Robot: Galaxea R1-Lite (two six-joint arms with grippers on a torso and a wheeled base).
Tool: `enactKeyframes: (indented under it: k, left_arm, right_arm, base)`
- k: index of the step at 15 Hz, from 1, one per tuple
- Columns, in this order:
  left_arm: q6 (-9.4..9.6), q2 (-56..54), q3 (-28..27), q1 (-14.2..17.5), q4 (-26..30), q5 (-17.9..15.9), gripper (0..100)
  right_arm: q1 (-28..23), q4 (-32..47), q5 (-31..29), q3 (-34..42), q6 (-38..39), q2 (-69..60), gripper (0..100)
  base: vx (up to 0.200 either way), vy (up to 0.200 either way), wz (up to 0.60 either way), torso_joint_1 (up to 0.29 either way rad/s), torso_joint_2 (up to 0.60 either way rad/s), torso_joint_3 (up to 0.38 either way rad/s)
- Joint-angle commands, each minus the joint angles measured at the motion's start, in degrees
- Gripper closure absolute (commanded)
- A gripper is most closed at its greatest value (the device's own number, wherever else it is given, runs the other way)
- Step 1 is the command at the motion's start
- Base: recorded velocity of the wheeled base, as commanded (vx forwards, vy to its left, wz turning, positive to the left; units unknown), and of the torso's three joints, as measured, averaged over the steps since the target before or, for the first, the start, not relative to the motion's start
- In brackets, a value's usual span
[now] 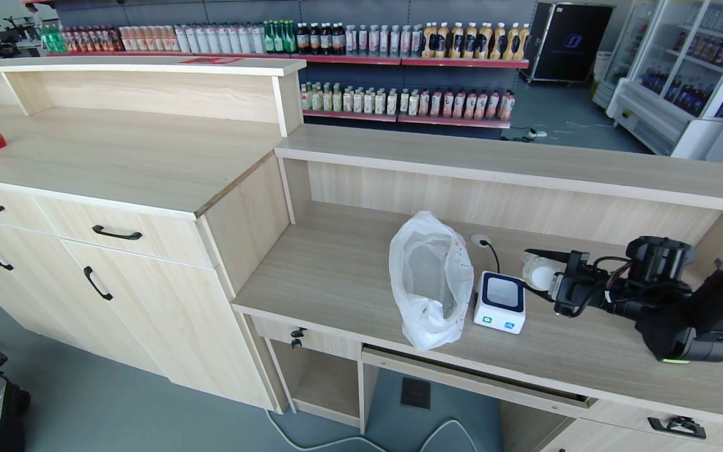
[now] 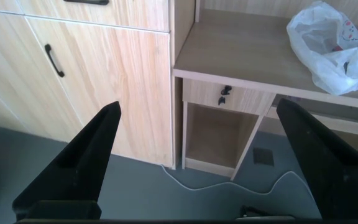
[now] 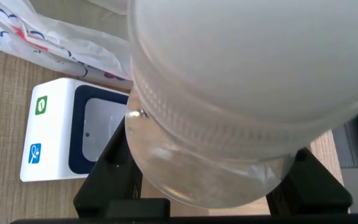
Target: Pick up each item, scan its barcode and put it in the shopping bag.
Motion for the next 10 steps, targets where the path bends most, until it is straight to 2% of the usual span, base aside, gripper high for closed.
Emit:
enactKeyframes:
  k: [1,10]
  left_arm:
    - [0.0,0.0,0.0,0.0,0.0,0.0,0]
    - [0.0,0.0,0.0,0.0,0.0,0.0,0]
  right_arm:
    - [0.0,0.0,0.0,-0.1,-0.1,0.6,100]
    - [1.0,0.0,-0.1,-1.6,0.4,2.1,100]
  base:
    - [0.0,0.0,0.0,0.0,0.0,0.0]
    - [0.0,0.0,0.0,0.0,0.0,0.0]
